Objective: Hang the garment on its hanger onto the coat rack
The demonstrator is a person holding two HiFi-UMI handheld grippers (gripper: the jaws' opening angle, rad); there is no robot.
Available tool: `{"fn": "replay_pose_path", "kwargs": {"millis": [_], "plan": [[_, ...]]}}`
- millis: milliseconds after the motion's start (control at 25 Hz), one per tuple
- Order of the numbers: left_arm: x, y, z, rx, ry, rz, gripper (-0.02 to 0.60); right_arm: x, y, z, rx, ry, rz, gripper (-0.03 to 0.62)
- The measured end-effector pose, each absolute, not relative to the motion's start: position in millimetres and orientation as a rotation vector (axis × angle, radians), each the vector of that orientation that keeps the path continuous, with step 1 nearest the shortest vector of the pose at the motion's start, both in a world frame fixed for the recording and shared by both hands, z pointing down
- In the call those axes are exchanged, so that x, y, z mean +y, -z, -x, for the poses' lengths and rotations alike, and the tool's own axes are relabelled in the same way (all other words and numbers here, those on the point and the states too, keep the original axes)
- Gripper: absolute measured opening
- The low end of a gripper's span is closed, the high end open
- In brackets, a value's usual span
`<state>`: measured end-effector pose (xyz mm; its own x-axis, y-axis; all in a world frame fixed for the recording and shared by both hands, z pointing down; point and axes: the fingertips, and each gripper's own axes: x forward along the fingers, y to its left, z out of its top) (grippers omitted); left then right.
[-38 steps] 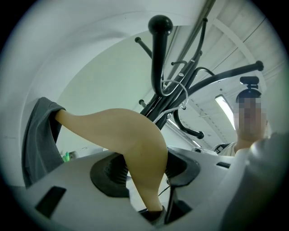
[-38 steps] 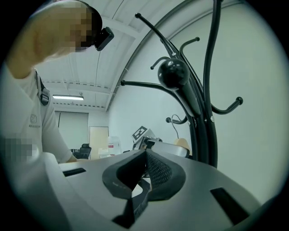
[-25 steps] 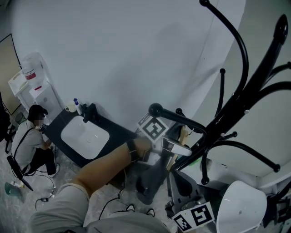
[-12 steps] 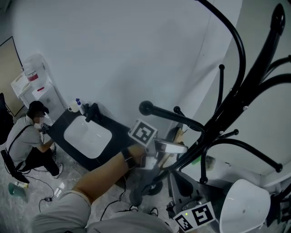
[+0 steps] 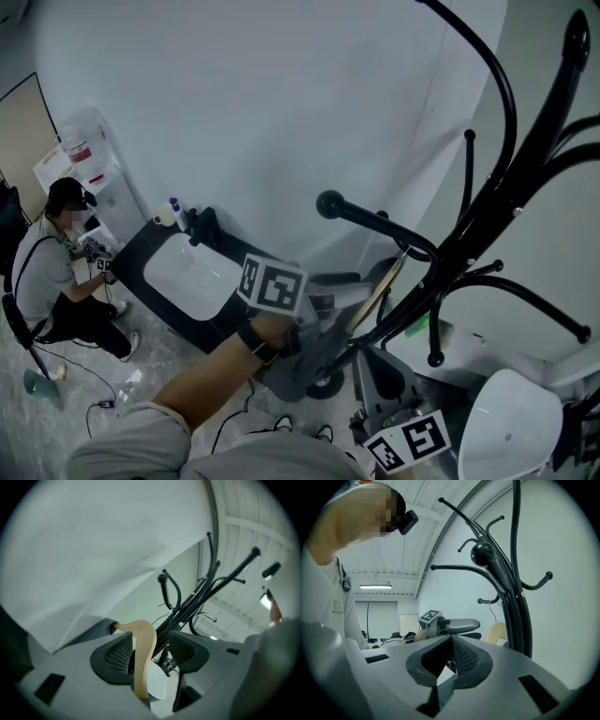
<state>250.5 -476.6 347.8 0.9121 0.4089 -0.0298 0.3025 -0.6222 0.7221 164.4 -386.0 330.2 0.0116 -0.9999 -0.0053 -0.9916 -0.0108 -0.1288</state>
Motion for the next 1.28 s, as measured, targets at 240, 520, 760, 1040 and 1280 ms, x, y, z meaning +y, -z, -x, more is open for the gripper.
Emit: {"fn": "replay_pose_path", "kwargs": {"millis": [240, 520, 760, 1040, 1280], "plan": [[-464.5, -325.3, -209.0, 0.252, -0.125, -2.687, 0.162, -382.6, -333.9, -172.1, 2.118, 0.149, 2.174, 0.015], [-410.6, -334.6, -181.8, 0.04, -0.093, -2.91, 0.005, -378.2, -347.8, -184.9, 2.112, 0.202, 2.138, 0.015], [-388.0, -343.7, -182.3, -0.033, -0.065, -2.871, 0.006, -369.0, -352.5, -195.1, 2.156, 0.215, 2.132, 0.014], [-379.8, -346.4, -188.6, -0.084, -0.064, -2.853, 0.005, -358.2, -356.9, -204.9, 2.178, 0.242, 2.099, 0.014], [-381.0, -347.4, -188.5, -0.125, -0.069, -2.843, 0.005, -359.2, -362.3, -207.8, 2.192, 0.269, 2.069, 0.014]]}}
